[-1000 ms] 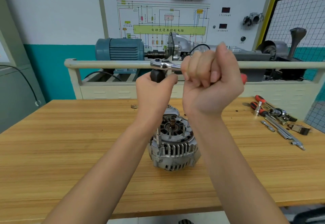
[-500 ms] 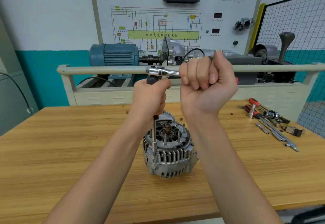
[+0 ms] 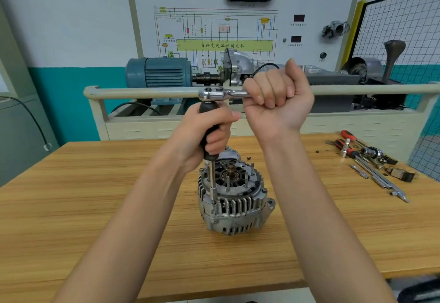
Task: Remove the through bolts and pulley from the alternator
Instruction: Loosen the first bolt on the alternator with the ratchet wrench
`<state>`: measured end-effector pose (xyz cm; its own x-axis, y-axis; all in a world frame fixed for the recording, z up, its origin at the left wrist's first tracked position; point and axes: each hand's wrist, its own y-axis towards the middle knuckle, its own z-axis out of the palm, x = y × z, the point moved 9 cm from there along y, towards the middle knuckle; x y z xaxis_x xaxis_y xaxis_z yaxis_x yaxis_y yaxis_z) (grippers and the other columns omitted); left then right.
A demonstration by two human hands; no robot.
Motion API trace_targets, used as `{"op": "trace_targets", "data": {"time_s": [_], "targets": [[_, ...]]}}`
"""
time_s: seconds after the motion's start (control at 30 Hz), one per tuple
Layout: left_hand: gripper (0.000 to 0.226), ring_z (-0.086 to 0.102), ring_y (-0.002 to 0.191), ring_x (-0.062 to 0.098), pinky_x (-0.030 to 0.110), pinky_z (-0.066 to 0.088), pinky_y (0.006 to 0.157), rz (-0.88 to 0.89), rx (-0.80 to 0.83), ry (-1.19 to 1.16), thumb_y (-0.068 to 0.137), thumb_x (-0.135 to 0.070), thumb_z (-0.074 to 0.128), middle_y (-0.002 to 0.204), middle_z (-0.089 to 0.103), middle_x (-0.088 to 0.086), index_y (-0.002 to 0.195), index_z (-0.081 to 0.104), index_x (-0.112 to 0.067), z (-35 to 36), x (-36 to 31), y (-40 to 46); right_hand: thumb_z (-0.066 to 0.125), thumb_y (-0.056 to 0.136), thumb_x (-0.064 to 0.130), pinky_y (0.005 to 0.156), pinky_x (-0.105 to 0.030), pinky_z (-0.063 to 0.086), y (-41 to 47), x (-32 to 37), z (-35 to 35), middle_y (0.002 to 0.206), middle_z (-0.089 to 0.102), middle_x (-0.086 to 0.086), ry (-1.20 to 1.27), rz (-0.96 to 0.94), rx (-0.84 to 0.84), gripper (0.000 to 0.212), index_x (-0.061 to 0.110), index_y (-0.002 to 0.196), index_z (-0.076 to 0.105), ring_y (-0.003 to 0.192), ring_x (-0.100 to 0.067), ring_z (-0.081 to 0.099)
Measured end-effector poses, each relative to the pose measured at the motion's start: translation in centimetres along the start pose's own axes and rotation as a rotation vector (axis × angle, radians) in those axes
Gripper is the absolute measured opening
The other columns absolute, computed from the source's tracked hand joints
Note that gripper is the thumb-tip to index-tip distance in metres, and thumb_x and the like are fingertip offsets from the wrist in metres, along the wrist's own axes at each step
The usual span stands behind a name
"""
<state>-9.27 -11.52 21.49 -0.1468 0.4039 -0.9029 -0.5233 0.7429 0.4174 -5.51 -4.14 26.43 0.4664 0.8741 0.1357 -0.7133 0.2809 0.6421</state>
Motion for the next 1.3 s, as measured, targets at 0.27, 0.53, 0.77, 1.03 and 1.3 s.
{"op": "trace_targets", "data": {"time_s": [0.27,0.53,0.77,1.03,1.3], "targets": [[0.048,0.017,0.030,0.008,0.012,0.016,0.037,0.023,-0.368,0.081,0.088,-0.004,0.055,0.037,0.025,-0.007,0.048,0.033,-0.020,-1.9,0.3,0.5,0.043,0.082,0.014,0.039,-0.021,0.023,-0.2,0.8,-0.6,0.032,0.024,0.004,-0.051,-0.125,-0.061,0.048,0.017,0.035,0.034,0.030,-0.010,0.021],[0.033,0.018,0.048,0.015,0.027,0.016,0.046,0.165,-0.698,0.185,0.072,-0.009,0.059,0.050,0.025,0.000,0.056,0.032,-0.020,-2.9,-0.2,-1.0,0.037,0.083,-0.004,0.045,-0.029,0.019,-5.4,0.4,4.4,0.038,0.032,0.004,-0.532,-0.560,0.189,0.044,0.015,0.047,0.023,0.036,-0.009,0.025],[0.035,0.025,0.032,0.009,0.018,0.023,0.036,-0.034,-0.093,0.014,0.076,-0.011,0.061,0.039,0.031,-0.005,0.047,0.042,-0.019,-1.3,0.4,0.5,0.041,0.085,0.012,0.042,-0.022,0.023,-1.0,0.5,1.3,0.032,0.025,0.004,-0.211,-0.144,0.046,0.050,0.017,0.036,0.035,0.034,-0.012,0.017],[0.049,0.016,0.028,0.007,0.011,0.016,0.035,-0.067,-0.136,0.047,0.083,-0.009,0.056,0.035,0.023,-0.007,0.043,0.032,-0.021,-0.8,0.9,0.8,0.043,0.083,0.014,0.039,-0.021,0.022,-0.4,0.9,-0.9,0.032,0.023,0.004,0.006,-0.114,-0.071,0.047,0.017,0.036,0.034,0.030,-0.010,0.021],[0.036,0.017,0.048,0.017,0.028,0.015,0.048,0.136,-0.672,0.235,0.071,-0.007,0.058,0.051,0.023,0.002,0.054,0.029,-0.020,-2.3,-0.3,-0.6,0.036,0.084,-0.001,0.045,-0.029,0.017,-5.1,1.2,4.2,0.037,0.027,0.004,-0.498,-0.557,0.186,0.043,0.015,0.047,0.021,0.036,-0.009,0.022]]}}
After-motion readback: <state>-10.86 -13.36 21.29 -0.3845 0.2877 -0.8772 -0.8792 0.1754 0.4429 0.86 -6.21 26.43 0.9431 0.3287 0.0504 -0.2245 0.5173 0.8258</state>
